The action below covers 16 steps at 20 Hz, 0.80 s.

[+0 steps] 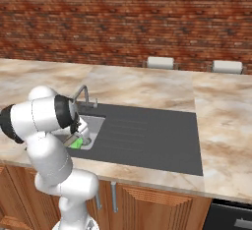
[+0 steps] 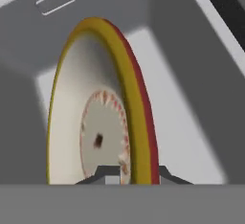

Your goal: Dump the eggplant and corn from the bowl so the bowl can be washed. Place the bowl in the sink after clearing the leftovers.

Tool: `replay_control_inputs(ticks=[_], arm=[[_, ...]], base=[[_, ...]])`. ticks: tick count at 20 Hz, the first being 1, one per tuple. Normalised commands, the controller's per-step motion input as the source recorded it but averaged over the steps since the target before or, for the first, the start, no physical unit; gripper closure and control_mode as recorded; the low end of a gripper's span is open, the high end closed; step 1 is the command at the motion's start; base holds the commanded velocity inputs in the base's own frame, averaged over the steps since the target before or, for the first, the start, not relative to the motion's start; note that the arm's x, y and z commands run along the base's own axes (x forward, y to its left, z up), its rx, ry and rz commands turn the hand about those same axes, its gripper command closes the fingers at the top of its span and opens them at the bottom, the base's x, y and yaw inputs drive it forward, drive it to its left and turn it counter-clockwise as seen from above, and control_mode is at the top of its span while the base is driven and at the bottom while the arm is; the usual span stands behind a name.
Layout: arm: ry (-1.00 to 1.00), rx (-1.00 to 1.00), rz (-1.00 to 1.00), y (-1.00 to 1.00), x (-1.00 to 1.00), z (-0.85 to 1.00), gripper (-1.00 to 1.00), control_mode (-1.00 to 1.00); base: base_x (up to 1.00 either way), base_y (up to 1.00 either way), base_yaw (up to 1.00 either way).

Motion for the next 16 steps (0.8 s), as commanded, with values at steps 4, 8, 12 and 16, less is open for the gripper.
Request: replay_control_inputs(ticks=[4,8,12,16], arm=[[0.01,-0.09,0.00,0.01,0.01,-0.33,1.00,-1.00],[0.00,-0.02,0.00,0.04,-0.23,0.06,-1.00,-1.00],[-0.11,0.00,-0.01,-0.02,-0.44,0.70,-1.00,-1.00],[-0.15,0.00,-0.04,-0.16,-0.49,1.00,-1.00,-1.00]], base=[[0.00,0.00,0.00],[0.00,0.00,0.00],[0.00,0.00,0.00],[0.00,0.00,0.00]])
